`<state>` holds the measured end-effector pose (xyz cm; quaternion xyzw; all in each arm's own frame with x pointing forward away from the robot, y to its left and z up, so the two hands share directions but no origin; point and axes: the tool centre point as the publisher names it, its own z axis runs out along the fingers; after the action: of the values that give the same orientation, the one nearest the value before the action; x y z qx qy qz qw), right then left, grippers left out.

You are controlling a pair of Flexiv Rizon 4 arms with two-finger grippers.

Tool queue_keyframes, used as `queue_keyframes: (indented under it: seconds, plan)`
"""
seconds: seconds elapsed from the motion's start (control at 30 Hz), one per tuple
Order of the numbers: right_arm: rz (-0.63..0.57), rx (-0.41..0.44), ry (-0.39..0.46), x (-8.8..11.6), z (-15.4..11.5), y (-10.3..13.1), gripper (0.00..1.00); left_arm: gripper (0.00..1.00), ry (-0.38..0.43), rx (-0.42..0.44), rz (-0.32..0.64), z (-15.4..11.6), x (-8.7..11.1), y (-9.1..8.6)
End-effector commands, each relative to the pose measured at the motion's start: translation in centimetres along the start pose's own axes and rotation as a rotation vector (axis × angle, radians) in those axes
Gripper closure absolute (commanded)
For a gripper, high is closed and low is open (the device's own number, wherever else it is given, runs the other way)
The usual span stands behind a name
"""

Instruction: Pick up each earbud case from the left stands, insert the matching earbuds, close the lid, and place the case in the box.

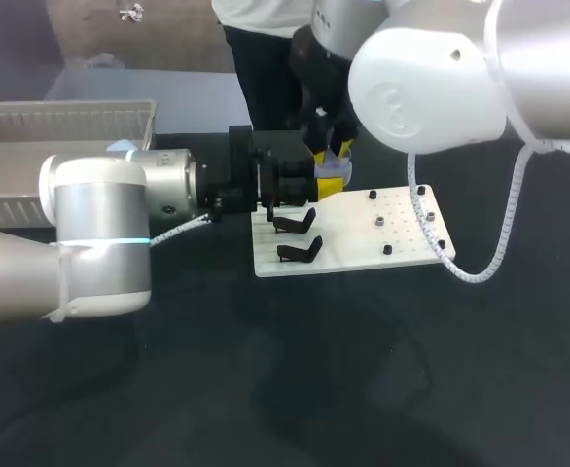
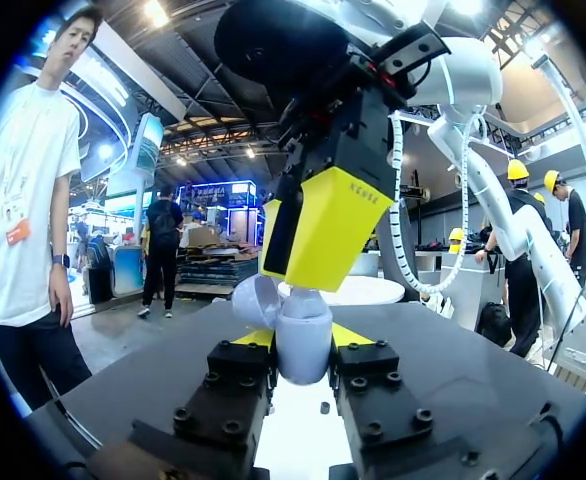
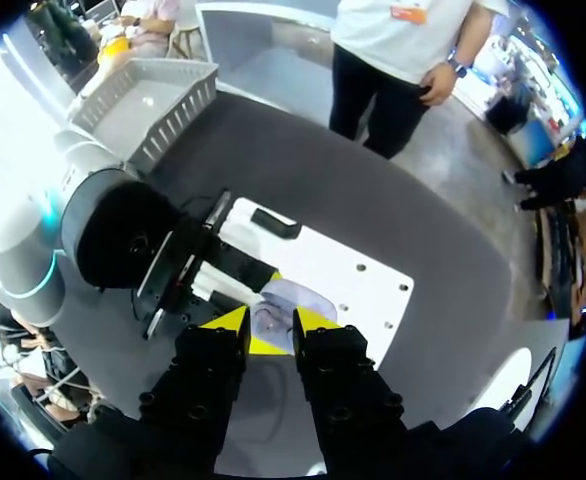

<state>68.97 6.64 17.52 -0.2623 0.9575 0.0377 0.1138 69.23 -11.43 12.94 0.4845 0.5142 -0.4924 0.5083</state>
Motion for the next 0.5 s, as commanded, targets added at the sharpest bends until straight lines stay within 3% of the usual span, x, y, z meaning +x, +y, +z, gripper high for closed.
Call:
queue_keyframes:
  seconds: [0.03, 0.27, 0.33, 0.5]
  plan:
    - [0.000, 0.005, -0.002, 0.0, -0.1, 0.1, 0.73, 1.00, -0.004, -0.006, 0.004, 0.0, 0.1, -0.2]
    - [0.001, 0.012, -0.062, -0.2, -2.4, 0.2, 0.72, 1.00, -0.004, -0.006, 0.004, 0.0, 0.1, -0.2]
    - [0.004, 0.034, -0.084, -0.9, -2.9, -0.1, 0.67, 1.00, -0.004, -0.006, 0.004, 0.0, 0.1, -0.2]
    - [0.035, 0.055, -0.108, -2.9, -2.7, -2.0, 0.67, 1.00, -0.004, -0.006, 0.004, 0.0, 0.1, -0.2]
